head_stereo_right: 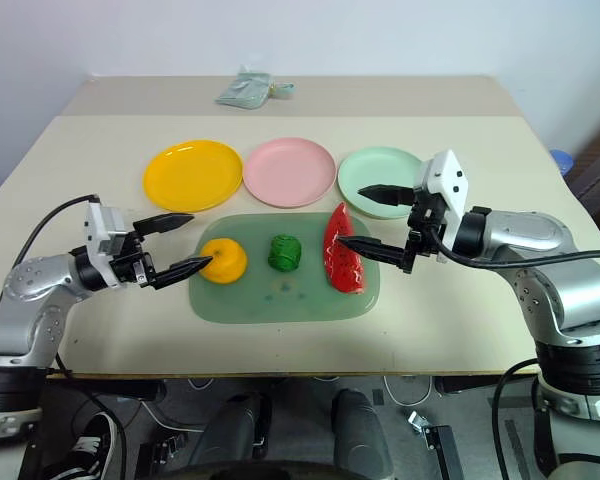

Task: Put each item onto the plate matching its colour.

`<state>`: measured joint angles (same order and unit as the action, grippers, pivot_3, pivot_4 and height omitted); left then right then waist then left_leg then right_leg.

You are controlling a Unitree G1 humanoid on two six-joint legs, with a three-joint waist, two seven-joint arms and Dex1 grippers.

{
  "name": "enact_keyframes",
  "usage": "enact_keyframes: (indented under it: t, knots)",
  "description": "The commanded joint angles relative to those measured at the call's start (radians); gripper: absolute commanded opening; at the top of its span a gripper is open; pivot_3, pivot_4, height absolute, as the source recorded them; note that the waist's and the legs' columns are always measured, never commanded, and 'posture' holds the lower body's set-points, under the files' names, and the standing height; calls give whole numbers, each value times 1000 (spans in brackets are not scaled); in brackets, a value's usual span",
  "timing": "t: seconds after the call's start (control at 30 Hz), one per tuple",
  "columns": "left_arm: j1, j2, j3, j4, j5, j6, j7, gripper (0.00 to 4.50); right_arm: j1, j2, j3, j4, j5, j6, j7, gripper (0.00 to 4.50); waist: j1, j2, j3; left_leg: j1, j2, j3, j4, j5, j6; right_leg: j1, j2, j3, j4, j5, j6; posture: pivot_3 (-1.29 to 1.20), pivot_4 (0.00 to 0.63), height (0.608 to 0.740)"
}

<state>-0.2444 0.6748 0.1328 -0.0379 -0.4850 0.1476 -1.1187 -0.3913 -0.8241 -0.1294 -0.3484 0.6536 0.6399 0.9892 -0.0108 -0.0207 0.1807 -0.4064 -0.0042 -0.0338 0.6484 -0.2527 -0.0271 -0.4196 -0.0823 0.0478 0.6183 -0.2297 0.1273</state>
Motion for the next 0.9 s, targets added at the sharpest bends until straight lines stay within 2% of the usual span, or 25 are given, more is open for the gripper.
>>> enact_keyframes:
  t: [0.03, 0.2, 0.37, 0.53, 0.9]
  knots:
    - [-29, 1, -19, 15, 11, -16, -26, 4500, -2, -46, -40, -58, 42, 32, 19, 4472, -1, 0, 0, 0, 0, 0, 0, 0, 0, 0, 0, 0, 0, 0, 0, 0, 150, 740]
    - [-50, -24, -59, 58, 50, -56, -36, 4500, 26, -103, -49, -94, 49, 8, 83, 4472, 0, 0, 0, 0, 0, 0, 0, 0, 0, 0, 0, 0, 0, 0, 0, 0, 150, 740]
    - [-50, -39, -89, 106, 92, -116, -51, 4500, 79, -103, -61, -116, 15, -93, 123, 4472, -1, 0, 0, 0, 0, 0, 0, 0, 0, 0, 0, 0, 0, 0, 0, 0, 150, 740]
    - [-55, -63, -100, 131, 107, -151, -47, 4500, 92, -86, -59, -113, 7, -127, 100, 4472, 0, 0, 0, 0, 0, 0, 0, 0, 0, 0, 0, 0, 0, 0, 0, 0, 150, 740]
    - [-72, -84, -164, 245, 258, -324, -4, 4500, 61, -73, -38, -113, 2, -124, 52, 4472, 1, 0, 0, 0, 0, 0, 0, 0, 0, 0, 0, 0, 0, 0, 0, 0, 150, 740]
